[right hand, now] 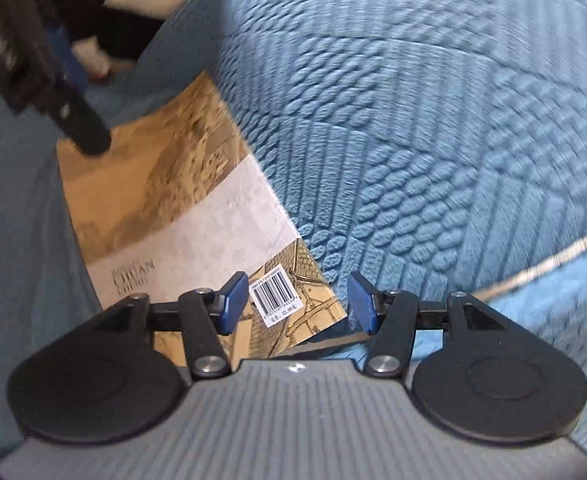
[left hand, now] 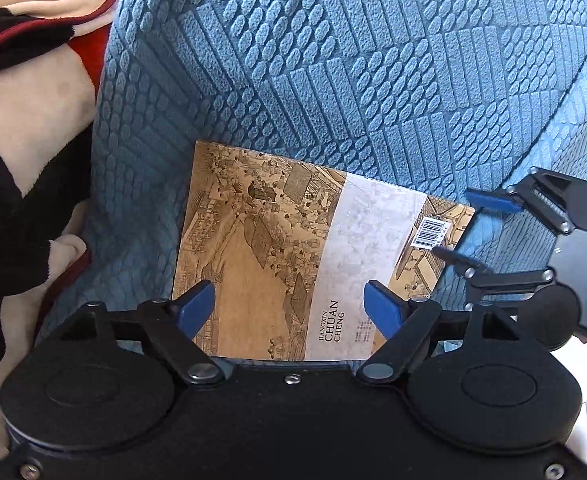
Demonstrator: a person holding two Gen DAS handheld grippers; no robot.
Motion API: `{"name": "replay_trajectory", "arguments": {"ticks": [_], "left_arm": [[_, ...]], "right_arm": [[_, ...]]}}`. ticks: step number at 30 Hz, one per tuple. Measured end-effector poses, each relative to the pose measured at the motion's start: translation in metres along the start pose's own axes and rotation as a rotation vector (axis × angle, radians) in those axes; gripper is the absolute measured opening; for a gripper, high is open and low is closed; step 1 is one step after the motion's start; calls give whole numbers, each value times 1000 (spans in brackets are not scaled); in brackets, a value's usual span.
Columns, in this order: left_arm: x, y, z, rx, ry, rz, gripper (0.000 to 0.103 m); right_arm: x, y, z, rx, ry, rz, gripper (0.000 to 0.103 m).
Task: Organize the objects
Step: 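Close the left tool on the tan book's edge and tilt it up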
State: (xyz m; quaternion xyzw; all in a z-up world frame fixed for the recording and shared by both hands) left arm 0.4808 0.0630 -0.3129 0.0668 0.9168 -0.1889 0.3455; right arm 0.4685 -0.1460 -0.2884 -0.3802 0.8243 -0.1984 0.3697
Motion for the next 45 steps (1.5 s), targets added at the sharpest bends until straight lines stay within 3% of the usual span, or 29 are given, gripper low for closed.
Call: {"name": "replay_trajectory", "arguments": {"ticks": [6,8,11,16,28,38,45], "left_arm": [[2,6,-7,26,2,-44,78],[2,7,-9,40,-1,-54,78],[2,8,-12,73,-8,-84,79],[-6,10,-12,115,-42,-172,82],[-15,-5,18,373,-51,-438,86],[-3,-37,51,378,17,-443,86],[15,-48,76,374,85,-484,70]], "right_arm": [[5,15,15,52,95,-256,56],[2,14,18,43,122,-229,54],[-5,6,12,2,152,-138,42],[-7,8,-9,-138,188,-18,41],[6,50,-39,-266,136,106,42],[16,65,-60,-344,78,208,41],[26,79,-68,-369,56,253,41]]}}
Point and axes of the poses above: each gripper's, at about its wrist camera, not at the fingertips, and z roughly the way its jaws point, y to its left, x to its underside, the point moved 10 cm from there along z, roughly the way its jaws point, and after that the axes turned 12 degrees about z, right-handed, at the moved point
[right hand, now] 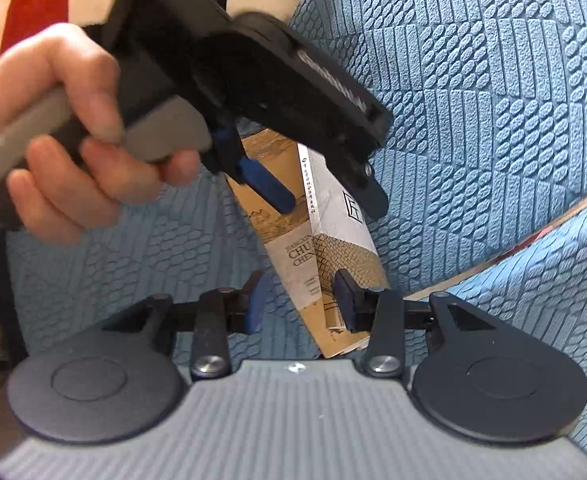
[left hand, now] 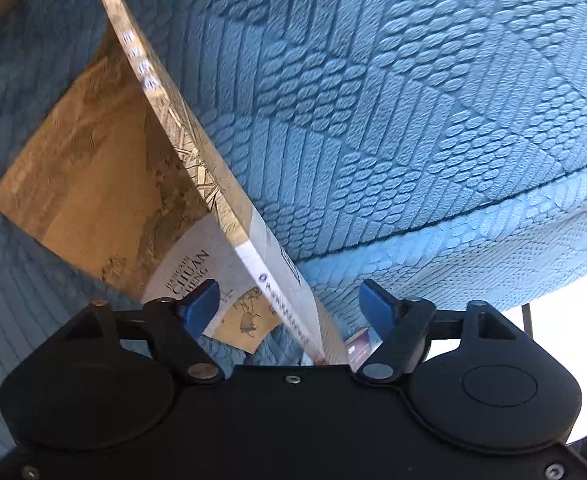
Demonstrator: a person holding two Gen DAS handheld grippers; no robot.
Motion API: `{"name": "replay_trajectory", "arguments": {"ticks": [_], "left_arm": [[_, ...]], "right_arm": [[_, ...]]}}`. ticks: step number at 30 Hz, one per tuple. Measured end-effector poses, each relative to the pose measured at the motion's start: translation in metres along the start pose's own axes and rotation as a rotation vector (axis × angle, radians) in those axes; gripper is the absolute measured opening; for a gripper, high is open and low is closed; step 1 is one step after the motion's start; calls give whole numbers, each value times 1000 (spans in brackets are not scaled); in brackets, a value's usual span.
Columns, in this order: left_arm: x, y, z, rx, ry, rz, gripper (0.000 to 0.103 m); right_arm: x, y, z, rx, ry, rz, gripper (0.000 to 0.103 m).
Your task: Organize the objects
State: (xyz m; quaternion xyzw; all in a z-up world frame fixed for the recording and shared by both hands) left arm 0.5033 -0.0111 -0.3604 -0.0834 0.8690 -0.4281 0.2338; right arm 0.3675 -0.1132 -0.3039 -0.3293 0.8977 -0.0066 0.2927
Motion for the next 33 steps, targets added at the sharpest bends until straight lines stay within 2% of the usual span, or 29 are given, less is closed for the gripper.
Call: {"name": "replay_trajectory", "arguments": {"ticks": [1,3,5,8,10,13,16,22,25,30,32,33], "left_arm": [[2,-1,1,6,3,-9,67],[5,-1,6,8,12,-9,53],[7,0,9,-4,20,10,44],[11,0,10,-35,24,50,26],[12,-3,9,-22,19,68,18],[16,-7,3,-9,19,67,16],[23,-10,-5,-20,29,91,15],[35,-10,-22,-31,43,105,14],[39,-6,-23,-43,50,102,13],[44,1,-37,-55,53,105,12],[46,2,-37,-61,57,100,11],[47,4,-40,-64,58,98,11]], "right_arm": [[4,-1,-5,-4,-3,5,41],[8,3,-8,-17,-9,18,41],[8,3,-10,-28,-14,27,41],[10,7,-14,-35,-25,43,41],[13,9,-16,-26,-31,60,40],[16,11,-25,-30,-58,106,41],[22,9,-38,-80,-97,211,41],[41,0,-58,-186,-177,549,40],[53,-11,-63,-246,-233,769,41],[72,-24,-55,-369,-268,1084,42],[80,-25,-48,-402,-265,1173,50],[84,-25,-44,-417,-267,1223,59]]}}
Point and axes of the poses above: each gripper's, at about its wrist camera, not at the fingertips, and z roughly the way its jaws point, y to its left, x to its underside, the point moved 10 cm from there along z, roughly the way its jaws point, and after that the axes turned 12 degrees about z, right-handed, at the moved point
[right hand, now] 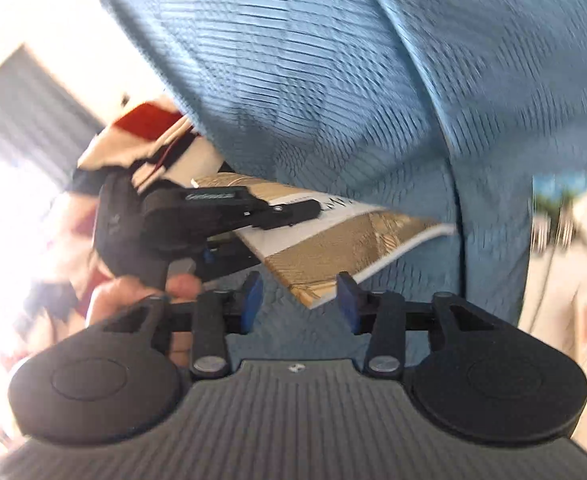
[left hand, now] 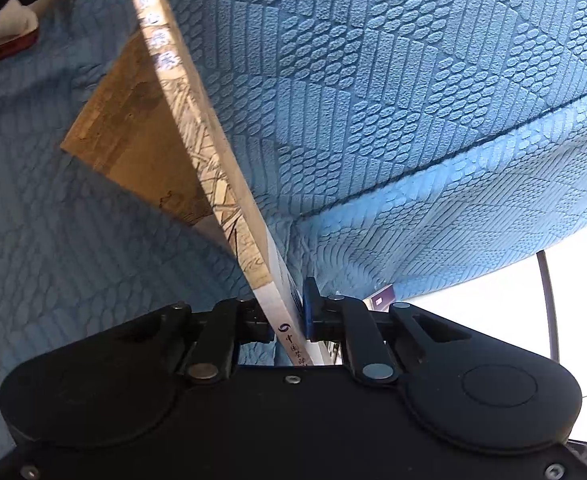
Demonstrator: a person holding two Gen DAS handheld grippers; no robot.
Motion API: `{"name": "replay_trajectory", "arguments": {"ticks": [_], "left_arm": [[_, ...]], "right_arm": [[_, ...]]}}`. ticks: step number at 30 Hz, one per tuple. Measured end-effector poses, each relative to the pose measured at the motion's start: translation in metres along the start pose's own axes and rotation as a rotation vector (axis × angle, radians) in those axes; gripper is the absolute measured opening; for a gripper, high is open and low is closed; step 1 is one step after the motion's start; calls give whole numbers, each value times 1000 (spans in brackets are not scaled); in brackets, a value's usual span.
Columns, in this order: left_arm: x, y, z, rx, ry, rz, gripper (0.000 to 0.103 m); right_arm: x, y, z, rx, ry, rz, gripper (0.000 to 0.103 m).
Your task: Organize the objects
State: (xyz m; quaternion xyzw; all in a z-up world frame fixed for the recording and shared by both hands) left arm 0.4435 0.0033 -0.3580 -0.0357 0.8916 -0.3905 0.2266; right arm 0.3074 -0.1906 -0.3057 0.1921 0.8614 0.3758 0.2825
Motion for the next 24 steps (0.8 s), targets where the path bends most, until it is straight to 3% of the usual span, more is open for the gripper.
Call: {"name": "replay_trajectory", "arguments": {"ticks": [4,9,15,24], "left_arm": [[3,8,-9,-12,-1,-8,10],[3,18,-20,-22,-14,-10,9],[-7,26,-31,-7,-36,-68,8],[-23,49,-53,5,-90,-152,6]], "right_arm": [[-2,-20,10,-90,-16,230,73],[2,-38,33,-191,-16,519,79],[15,-34,70,-190,16,599,79],[7,-46,111,-218,-20,711,79]]}}
Point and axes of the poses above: each gripper's, at about its wrist camera, not at the fingertips, and z roughly the way its jaws point, y to its left, x to its underside, the point moved 10 cm from there along z, roughly the way its jaws point, and after that the axes turned 12 degrees about z, right-handed, at the moved point
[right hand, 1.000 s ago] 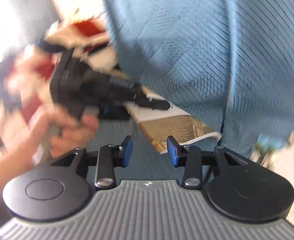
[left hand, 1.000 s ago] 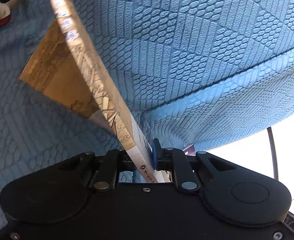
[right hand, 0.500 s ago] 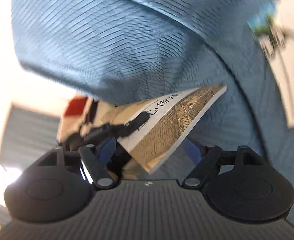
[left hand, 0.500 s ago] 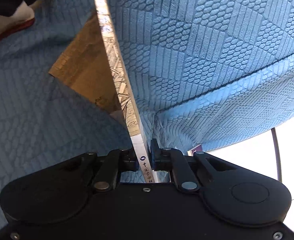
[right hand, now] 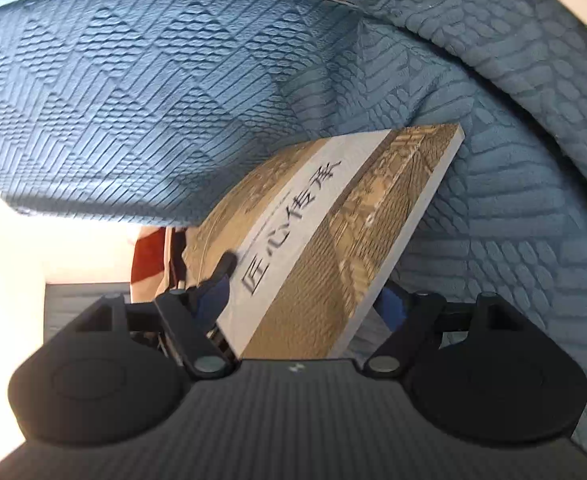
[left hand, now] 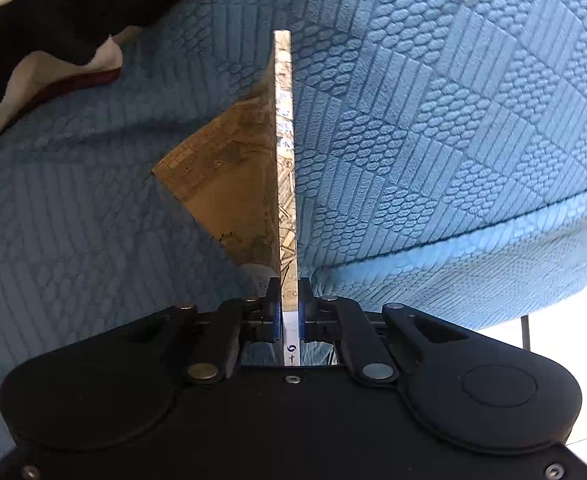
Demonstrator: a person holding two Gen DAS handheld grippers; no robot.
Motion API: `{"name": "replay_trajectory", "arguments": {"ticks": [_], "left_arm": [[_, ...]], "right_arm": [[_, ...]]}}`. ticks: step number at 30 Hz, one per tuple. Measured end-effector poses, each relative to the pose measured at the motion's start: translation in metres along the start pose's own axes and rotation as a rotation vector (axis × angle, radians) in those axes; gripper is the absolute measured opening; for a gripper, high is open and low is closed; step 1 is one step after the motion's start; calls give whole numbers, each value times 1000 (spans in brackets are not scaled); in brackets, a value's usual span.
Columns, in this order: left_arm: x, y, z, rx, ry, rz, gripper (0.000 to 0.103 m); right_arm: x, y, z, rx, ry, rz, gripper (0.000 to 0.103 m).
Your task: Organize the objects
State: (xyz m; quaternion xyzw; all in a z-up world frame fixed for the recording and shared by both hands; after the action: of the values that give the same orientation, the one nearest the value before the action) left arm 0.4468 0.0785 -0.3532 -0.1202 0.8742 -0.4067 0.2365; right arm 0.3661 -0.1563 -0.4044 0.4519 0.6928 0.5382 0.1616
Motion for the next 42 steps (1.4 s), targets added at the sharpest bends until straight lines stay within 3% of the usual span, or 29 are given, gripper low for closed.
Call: {"name": "replay_trajectory", "arguments": {"ticks": [2,6,9,12,16,21,35,39,40,42], "left_arm": [[-1,0,0,4,4,6,6],[0,-5,1,18,-8,28,9],[0,-23,1,1,-30,139,23],[5,-33,3,-23,-30,185,24],[20,-35,6,-42,10,187,25],[39,-36,-4,-24,44,139,30],[81,2,-61,-31,-14,-88,32],[83,11,-58,-72,3,-87,23],[84,15,-55,-86,7,-96,15],[85,19,-54,-89,20,-110,13]], "right_arm": [[-11,-8,-1,4,-26,19,79],[-24,-15,8,19,-66,35,55],[-21,-6,3,-40,-62,12,50],[-20,2,-2,-107,-52,28,37],[-13,17,-10,-132,-54,-4,25],[11,32,-11,-126,-40,-70,20],[73,20,-10,-6,-11,-156,19],[74,9,-8,19,-12,-103,20],[72,5,-8,24,-12,-83,21],[68,1,-7,9,-16,-50,22]]}}
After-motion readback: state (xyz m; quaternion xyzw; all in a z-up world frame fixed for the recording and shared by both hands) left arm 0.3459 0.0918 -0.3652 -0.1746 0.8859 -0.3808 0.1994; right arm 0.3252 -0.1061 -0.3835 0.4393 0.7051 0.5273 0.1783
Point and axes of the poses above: each gripper's, at about its wrist camera, not at the fingertips, and z roughly the way its jaws point, y to its left, x to its underside, the point moved 10 cm from there along z, roughly the way its jaws point, and after that the axes turned 12 degrees about z, right-handed, at the moved point
